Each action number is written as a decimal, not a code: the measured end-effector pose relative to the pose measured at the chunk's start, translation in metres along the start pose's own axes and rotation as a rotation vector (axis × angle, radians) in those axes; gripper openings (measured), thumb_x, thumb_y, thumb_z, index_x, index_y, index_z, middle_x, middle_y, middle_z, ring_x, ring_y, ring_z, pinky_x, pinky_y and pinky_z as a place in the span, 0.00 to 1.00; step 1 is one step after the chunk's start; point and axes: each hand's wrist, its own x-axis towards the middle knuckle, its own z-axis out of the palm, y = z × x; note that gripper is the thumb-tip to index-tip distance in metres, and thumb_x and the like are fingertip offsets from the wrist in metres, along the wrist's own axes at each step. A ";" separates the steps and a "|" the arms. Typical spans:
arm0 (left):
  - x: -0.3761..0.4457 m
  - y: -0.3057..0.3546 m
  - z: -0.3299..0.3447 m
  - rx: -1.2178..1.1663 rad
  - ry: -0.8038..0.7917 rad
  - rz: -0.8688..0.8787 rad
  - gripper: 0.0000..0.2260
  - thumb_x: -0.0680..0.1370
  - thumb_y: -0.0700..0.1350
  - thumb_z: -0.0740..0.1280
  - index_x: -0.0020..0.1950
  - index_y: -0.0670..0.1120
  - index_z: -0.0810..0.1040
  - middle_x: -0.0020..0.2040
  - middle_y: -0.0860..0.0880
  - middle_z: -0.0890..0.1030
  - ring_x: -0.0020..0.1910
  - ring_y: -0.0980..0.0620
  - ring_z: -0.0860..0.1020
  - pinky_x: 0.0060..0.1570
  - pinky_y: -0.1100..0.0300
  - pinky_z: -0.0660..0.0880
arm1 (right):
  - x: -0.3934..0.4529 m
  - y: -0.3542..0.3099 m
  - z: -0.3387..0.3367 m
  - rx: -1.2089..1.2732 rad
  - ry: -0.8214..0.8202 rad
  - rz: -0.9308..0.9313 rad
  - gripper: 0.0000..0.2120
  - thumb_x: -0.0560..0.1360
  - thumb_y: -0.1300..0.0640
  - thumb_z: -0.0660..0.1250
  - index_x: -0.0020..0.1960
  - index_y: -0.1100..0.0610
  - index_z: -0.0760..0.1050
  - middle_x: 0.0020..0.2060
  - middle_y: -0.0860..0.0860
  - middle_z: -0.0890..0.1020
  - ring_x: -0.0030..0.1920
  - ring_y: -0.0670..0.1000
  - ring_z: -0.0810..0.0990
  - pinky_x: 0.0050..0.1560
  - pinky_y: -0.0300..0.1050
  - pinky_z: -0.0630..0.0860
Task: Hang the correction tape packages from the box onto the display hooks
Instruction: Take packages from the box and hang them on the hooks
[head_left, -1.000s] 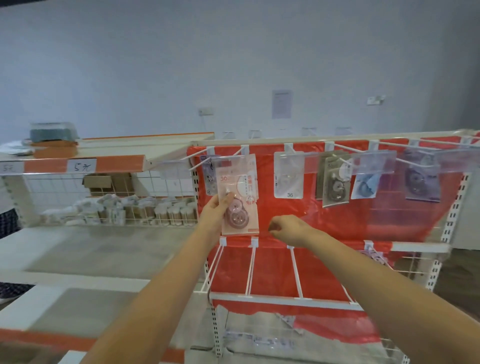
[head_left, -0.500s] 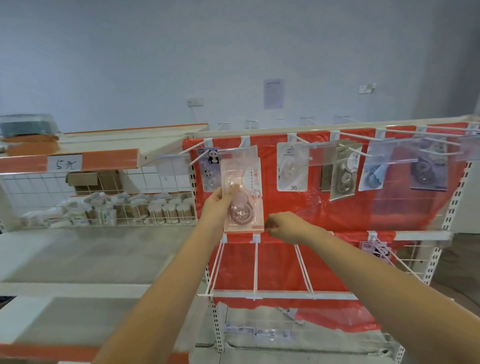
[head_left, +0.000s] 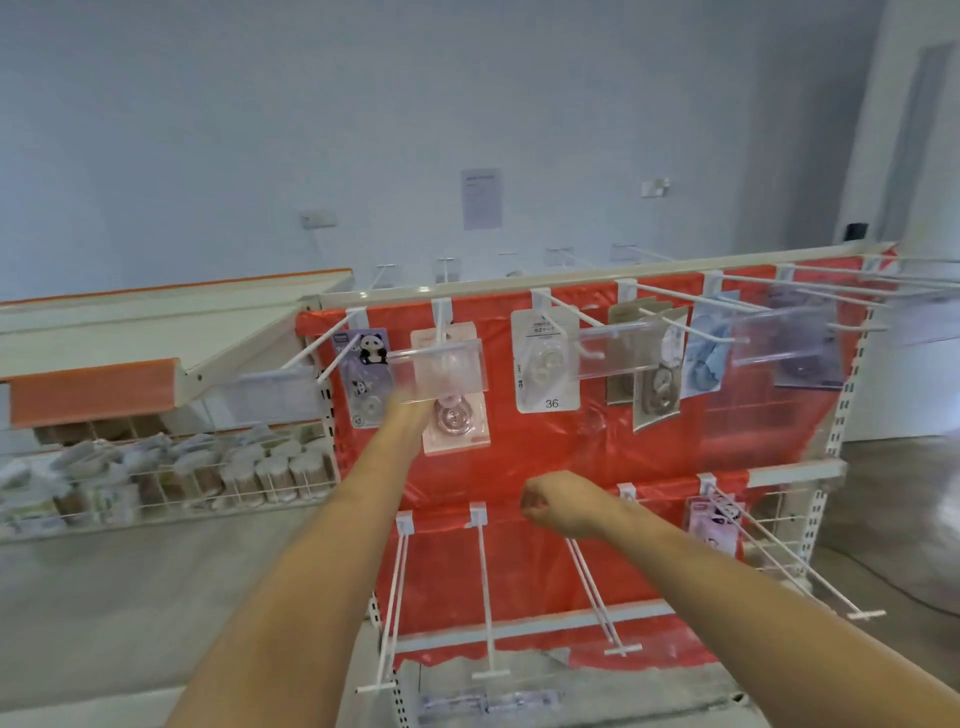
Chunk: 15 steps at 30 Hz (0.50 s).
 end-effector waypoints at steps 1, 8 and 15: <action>0.009 0.000 0.004 0.011 0.008 -0.021 0.07 0.79 0.42 0.64 0.41 0.45 0.73 0.39 0.48 0.74 0.44 0.46 0.73 0.35 0.64 0.69 | 0.002 0.001 0.000 0.001 -0.008 0.006 0.14 0.78 0.58 0.59 0.60 0.61 0.76 0.59 0.57 0.80 0.59 0.56 0.77 0.60 0.48 0.73; 0.051 -0.008 0.007 -0.094 -0.042 -0.160 0.10 0.82 0.42 0.60 0.42 0.42 0.72 0.38 0.48 0.70 0.41 0.47 0.75 0.36 0.62 0.71 | 0.017 -0.006 -0.005 0.022 -0.028 -0.003 0.14 0.78 0.59 0.59 0.59 0.63 0.77 0.56 0.58 0.81 0.57 0.57 0.78 0.59 0.50 0.74; 0.016 -0.030 -0.003 0.303 -0.191 -0.195 0.23 0.80 0.57 0.60 0.65 0.41 0.70 0.53 0.43 0.77 0.44 0.48 0.77 0.43 0.57 0.75 | 0.018 -0.019 -0.010 -0.009 0.000 0.022 0.14 0.78 0.57 0.59 0.59 0.59 0.78 0.57 0.56 0.81 0.57 0.56 0.78 0.58 0.48 0.74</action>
